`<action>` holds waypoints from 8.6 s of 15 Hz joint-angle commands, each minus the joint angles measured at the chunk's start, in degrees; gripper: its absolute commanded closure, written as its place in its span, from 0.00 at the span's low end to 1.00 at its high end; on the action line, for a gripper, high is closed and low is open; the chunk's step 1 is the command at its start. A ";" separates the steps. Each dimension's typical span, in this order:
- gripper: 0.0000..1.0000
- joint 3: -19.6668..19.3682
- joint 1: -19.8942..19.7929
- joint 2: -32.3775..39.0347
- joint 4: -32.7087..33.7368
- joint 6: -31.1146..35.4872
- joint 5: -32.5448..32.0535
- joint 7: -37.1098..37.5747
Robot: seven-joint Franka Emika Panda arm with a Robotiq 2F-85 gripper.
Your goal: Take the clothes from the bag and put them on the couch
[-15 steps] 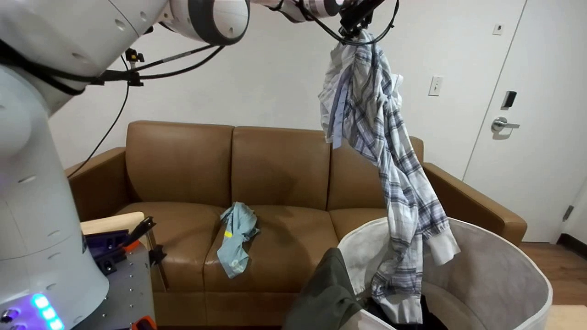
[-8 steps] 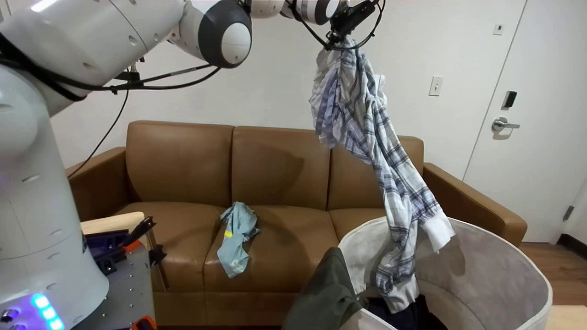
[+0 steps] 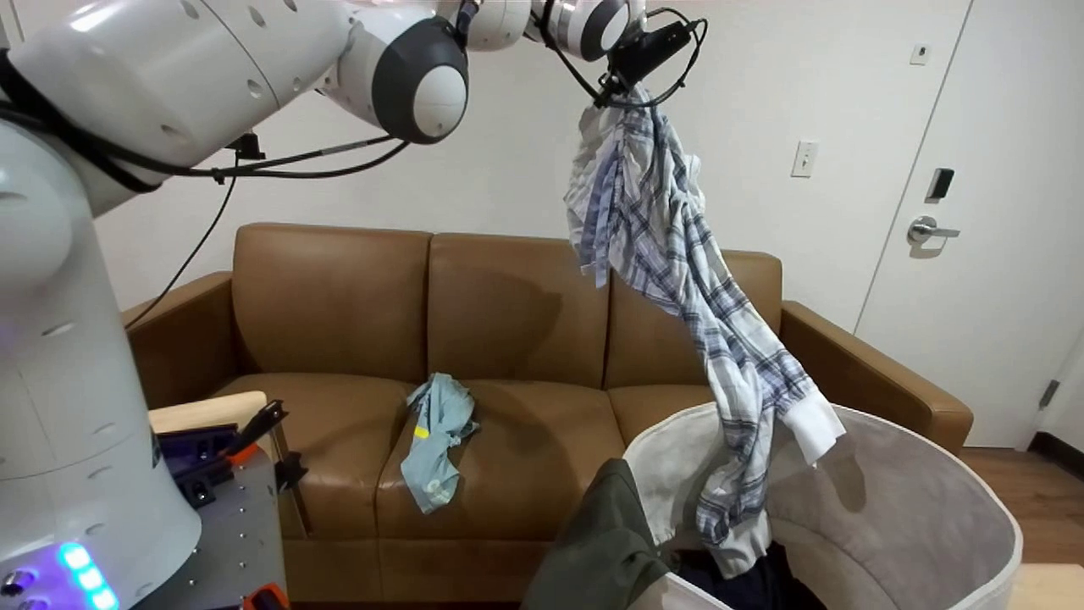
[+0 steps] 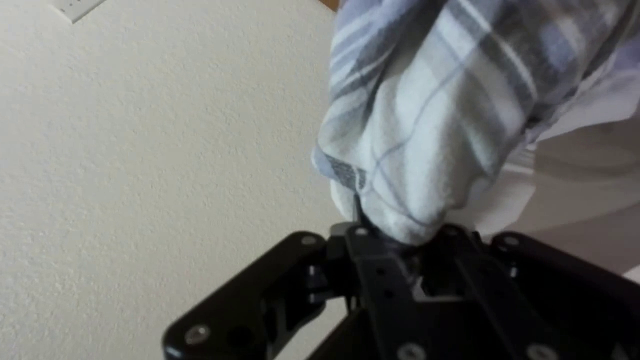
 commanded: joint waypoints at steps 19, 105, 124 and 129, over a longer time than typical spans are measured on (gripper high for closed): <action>0.89 2.44 7.81 0.74 -13.73 -7.47 -0.33 5.81; 0.00 -17.29 1.81 -24.85 -75.01 -35.03 -43.01 35.16; 0.00 -21.36 -1.93 -9.79 -70.55 -29.54 -78.90 50.06; 0.00 -22.98 -1.80 -5.64 -65.45 -31.18 -88.01 55.84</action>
